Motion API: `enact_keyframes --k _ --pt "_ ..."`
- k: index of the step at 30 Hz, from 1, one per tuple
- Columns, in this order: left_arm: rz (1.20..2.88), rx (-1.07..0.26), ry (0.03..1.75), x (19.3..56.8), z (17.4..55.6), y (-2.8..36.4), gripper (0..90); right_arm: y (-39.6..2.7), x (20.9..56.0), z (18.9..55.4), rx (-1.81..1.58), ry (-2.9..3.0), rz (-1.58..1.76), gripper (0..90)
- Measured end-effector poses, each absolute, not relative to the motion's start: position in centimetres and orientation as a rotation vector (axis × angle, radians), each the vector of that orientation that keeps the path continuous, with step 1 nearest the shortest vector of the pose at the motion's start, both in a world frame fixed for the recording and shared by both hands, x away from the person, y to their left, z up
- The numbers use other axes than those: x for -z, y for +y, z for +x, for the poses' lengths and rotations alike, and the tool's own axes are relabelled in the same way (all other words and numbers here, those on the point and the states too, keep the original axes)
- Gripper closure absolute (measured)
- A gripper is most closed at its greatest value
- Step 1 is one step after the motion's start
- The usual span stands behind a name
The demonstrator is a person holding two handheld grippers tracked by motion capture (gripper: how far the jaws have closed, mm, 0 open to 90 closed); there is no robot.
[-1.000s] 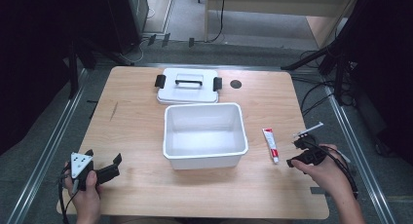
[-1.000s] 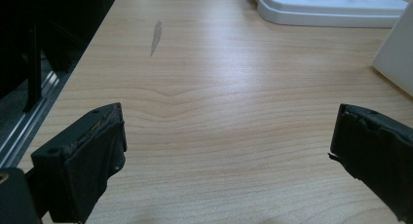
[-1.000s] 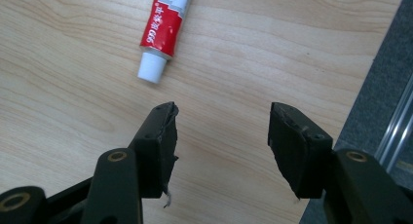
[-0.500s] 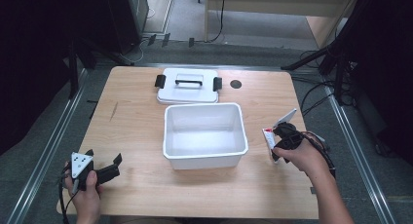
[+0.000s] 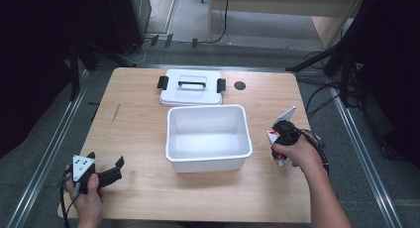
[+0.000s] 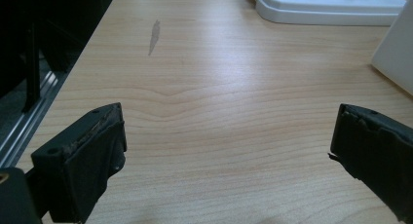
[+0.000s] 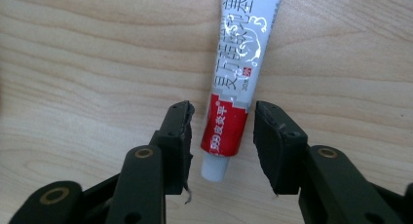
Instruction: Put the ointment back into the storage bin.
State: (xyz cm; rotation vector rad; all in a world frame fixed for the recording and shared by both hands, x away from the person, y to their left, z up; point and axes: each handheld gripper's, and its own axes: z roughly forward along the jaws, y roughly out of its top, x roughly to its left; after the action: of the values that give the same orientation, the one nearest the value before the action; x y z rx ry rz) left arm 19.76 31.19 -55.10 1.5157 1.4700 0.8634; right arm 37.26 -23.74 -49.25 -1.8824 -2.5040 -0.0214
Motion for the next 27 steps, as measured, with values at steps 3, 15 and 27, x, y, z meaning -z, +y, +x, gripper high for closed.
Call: enact_keyframes --k 3,15,27 --pt "1.516 -0.863 1.470 55.10 19.76 31.19 0.1 -23.82 49.47 37.68 0.026 -2.467 -1.908 67.3" --pt "1.522 -0.867 1.470 55.09 19.76 31.16 0.1 -23.46 50.04 38.01 -0.010 -2.482 -1.927 71.9" --pt "1.522 -0.869 1.473 55.10 19.79 31.10 0.1 -23.11 50.32 37.98 -0.036 -2.534 -1.897 72.0"
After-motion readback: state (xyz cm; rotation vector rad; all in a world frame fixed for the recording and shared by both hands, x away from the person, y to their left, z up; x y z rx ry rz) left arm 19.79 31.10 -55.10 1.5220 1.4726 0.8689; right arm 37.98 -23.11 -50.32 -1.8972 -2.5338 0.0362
